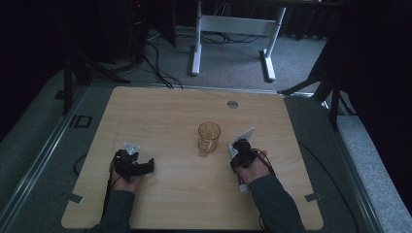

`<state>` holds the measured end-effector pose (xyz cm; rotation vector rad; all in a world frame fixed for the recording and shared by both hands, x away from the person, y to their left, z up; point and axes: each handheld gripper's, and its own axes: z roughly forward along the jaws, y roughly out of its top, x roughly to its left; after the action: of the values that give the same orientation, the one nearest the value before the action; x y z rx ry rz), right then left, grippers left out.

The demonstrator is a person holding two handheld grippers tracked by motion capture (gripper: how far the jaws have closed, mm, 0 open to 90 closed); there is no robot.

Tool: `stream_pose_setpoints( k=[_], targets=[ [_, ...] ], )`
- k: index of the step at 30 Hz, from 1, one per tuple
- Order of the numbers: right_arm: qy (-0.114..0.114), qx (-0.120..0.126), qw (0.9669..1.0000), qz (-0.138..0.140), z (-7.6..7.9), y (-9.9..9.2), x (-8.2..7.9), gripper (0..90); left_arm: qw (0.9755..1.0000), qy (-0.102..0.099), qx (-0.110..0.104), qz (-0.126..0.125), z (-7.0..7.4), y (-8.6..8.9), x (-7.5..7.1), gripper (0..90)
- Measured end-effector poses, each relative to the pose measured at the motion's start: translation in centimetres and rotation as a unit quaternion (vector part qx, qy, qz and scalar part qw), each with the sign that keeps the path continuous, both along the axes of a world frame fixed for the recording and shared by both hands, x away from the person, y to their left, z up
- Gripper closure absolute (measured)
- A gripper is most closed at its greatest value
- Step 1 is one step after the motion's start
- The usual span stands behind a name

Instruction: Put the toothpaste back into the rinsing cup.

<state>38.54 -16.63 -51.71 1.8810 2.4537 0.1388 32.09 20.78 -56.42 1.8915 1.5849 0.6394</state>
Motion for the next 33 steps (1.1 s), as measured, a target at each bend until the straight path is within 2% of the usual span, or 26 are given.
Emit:
stream_pose_setpoints(
  k=[4,10,23,33],
  targets=[
    [-0.002,-0.004,1.0000,0.004,0.0,0.1,0.0,61.0,1.0000,0.000,0.000,0.000,0.0,0.0,0.0,9.2],
    [0.000,0.002,1.0000,0.008,0.2,-0.2,0.0,65.0,1.0000,0.000,0.000,0.000,0.0,0.0,0.0,9.2],
    [-0.018,0.002,0.9998,0.005,0.5,-1.0,-0.1,69.9,1.0000,0.000,0.000,0.000,0.0,0.0,0.0,9.1],
    [-0.054,0.026,0.9982,0.005,2.3,-1.7,-0.3,70.4,1.0000,0.000,0.001,-0.001,0.0,0.0,0.0,9.1]
  ],
)
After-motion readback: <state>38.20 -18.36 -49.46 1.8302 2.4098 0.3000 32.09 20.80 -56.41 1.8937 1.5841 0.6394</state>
